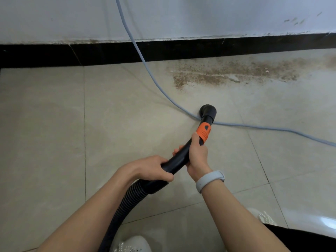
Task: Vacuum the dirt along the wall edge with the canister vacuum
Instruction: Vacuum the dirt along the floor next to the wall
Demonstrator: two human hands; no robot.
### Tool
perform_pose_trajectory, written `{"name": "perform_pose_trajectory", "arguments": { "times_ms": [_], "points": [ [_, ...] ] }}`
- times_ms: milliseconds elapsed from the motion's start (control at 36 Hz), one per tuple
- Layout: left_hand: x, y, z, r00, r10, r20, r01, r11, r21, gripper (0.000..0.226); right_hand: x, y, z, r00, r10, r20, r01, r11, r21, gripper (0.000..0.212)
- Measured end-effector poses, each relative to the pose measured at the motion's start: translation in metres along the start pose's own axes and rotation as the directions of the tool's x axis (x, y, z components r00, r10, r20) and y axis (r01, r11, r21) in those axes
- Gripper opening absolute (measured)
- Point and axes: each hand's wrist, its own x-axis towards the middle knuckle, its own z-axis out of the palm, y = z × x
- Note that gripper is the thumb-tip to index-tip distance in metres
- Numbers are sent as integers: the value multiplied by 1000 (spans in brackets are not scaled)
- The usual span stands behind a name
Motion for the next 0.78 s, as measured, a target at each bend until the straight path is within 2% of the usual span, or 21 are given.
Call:
{"name": "perform_pose_trajectory", "arguments": {
  "times_ms": [139, 222, 306, 417, 472, 583, 694, 778],
  "points": [
    [-11, -16, -8, 999, -38, -24, 36, 994, -99, 14, 7, -9, 17, 995, -23, 99, 26, 999, -33, 24],
    [-17, -26, -11, 998, -63, -26, 59, 989, -134, 11, 9, -10, 32, 994, 1, 106, -2, 1000, 16, 20],
    [-25, -33, -16, 995, -103, -3, 100, 978, -185, 11, 6, -6, 47, 991, 27, 128, -27, 1000, -6, 17],
    [-38, -41, -26, 981, -158, 111, 179, 959, -220, 43, -4, 4, 67, 978, 84, 193, -80, 996, -31, 15],
    [-42, -45, -30, 964, -174, 203, 224, 940, -257, 49, -10, 7, 72, 967, 118, 227, -113, 993, -33, 16],
    [-41, -40, -29, 918, -209, 338, 288, 936, -203, 35, -19, 12, 62, 968, 141, 207, -144, 990, -1, 16],
    [-34, -27, -19, 869, -211, 448, 303, 942, -143, 8, -25, 13, 37, 981, 145, 128, -152, 988, 40, 17],
    [-34, -19, -14, 843, -206, 497, 296, 949, -109, 6, -30, 17, 22, 987, 146, 66, -151, 986, 76, 17]
  ]
}}
